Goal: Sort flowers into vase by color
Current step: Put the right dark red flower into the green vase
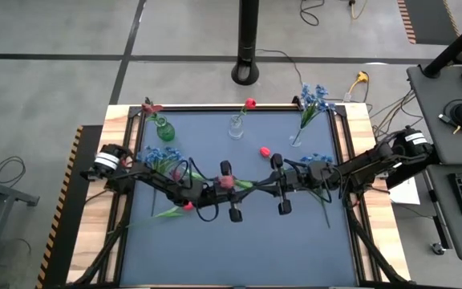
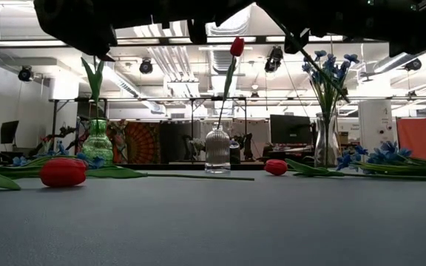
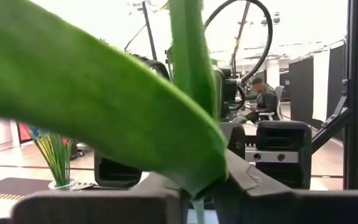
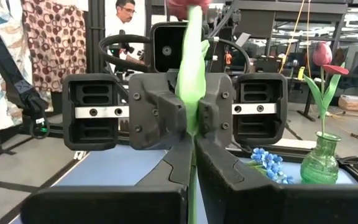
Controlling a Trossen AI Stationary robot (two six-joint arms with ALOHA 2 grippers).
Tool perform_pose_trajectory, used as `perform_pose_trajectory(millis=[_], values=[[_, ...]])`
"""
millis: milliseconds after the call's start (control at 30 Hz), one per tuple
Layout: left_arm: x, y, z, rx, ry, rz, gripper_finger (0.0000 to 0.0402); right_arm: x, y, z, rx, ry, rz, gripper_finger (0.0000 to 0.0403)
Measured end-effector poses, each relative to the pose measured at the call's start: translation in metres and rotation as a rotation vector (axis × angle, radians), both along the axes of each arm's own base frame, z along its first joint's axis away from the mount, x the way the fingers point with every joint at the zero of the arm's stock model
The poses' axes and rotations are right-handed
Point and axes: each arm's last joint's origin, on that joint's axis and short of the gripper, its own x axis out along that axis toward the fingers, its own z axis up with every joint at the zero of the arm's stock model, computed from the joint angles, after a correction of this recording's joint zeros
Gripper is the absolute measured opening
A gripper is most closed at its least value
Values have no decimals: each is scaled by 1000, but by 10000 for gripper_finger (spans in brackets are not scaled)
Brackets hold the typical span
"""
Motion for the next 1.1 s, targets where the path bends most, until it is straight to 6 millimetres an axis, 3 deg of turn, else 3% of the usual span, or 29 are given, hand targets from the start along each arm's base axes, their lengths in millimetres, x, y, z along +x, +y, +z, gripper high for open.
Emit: perform_pose_trajectory(millis=[167, 467, 633, 867, 1100], values=[[0, -1, 0, 0, -1, -2, 6, 1, 0, 1, 6, 7, 4, 26], [-1, -1, 3, 17, 32, -5, 2, 0, -1, 2, 46, 18, -21, 127], [-9, 3, 20, -9, 121, 35, 1, -5, -5, 10, 57, 24, -125, 162], [-36, 13, 50, -40, 293, 189, 1, -15, -10, 23, 76, 15, -245, 180], [-89, 34, 78, -77, 467, 484, 1, -21, -12, 26, 80, 45, -256, 180]])
